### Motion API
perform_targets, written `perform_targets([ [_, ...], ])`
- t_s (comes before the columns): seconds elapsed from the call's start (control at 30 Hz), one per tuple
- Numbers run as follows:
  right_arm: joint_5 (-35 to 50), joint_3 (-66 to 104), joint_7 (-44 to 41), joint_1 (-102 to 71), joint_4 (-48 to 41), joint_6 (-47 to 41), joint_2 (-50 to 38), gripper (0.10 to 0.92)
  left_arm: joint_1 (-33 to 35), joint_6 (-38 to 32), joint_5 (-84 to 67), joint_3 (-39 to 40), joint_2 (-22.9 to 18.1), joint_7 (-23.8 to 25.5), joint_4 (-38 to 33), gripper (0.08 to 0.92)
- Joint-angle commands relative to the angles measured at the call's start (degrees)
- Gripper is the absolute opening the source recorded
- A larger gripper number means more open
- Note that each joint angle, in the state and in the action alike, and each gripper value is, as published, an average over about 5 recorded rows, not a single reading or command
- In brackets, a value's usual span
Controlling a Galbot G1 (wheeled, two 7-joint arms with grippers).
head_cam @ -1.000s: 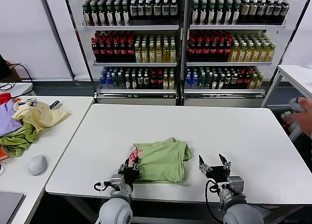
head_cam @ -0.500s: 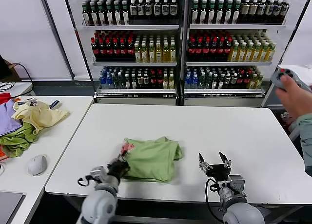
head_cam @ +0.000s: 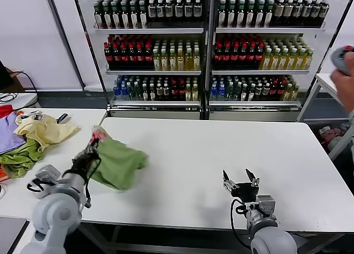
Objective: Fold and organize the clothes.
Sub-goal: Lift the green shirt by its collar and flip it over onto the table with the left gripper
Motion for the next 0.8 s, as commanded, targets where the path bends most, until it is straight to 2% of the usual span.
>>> perform_targets([
  [0.03, -0.2, 0.3, 0.0, -0.2, 0.3, 0.1, 0.9, 0.823, -5.8, 0.1, 13.1, 20.3, -5.2, 0.7, 0.1, 0.108],
  [0.3, -0.5, 2.5, -0.1, -1.7, 1.2, 0.7, 1.4, 0.823, -14.3, -1.9, 33.4, 39.8, -18.4, 0.9, 23.3, 0.108],
  [0.5, -0.4, 3.4, -0.3, -2.1, 1.2, 1.3, 1.2, 0.823, -18.5, -3.1, 37.7, 46.2, -25.0, 0.9, 34.6, 0.108],
  [0.63, -0.4, 3.3, -0.3, -1.5, 1.2, 1.2, 1.4, 0.823, -20.1, -4.3, 40.3, 47.6, -26.3, 1.0, 37.9, 0.108],
  [0.73, -0.4, 3.2, -0.2, -0.8, 1.2, 1.0, 1.3, 0.823, -19.6, -6.2, 40.8, 47.3, -26.1, 1.2, 37.0, 0.128],
  [0.8, -0.3, 3.2, -0.2, -0.4, 1.1, 1.0, 1.1, 0.823, -18.9, -7.7, 40.0, 46.7, -25.7, 1.5, 35.4, 0.169],
])
